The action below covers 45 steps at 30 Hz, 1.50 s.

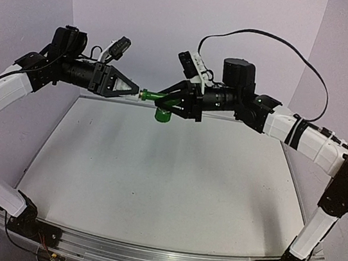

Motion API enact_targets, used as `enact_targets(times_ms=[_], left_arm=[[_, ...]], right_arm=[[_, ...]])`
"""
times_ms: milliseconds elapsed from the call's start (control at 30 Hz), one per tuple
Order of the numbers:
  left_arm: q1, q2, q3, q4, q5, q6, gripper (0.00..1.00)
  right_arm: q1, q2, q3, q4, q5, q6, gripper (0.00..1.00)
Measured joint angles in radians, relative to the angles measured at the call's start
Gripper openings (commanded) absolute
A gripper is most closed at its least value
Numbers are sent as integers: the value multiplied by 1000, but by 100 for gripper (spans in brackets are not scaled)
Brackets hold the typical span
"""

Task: Install the water faucets

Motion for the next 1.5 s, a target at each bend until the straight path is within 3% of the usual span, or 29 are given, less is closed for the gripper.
enact_targets(times_ms=[667, 1500], left_arm=[[2, 16, 47, -89, -97, 319, 0], [-88, -85, -35, -73, -322, 900, 0]], right_arm=[[-44, 136, 94, 88, -187, 341, 0], [-52, 236, 169, 201, -364, 607, 0]])
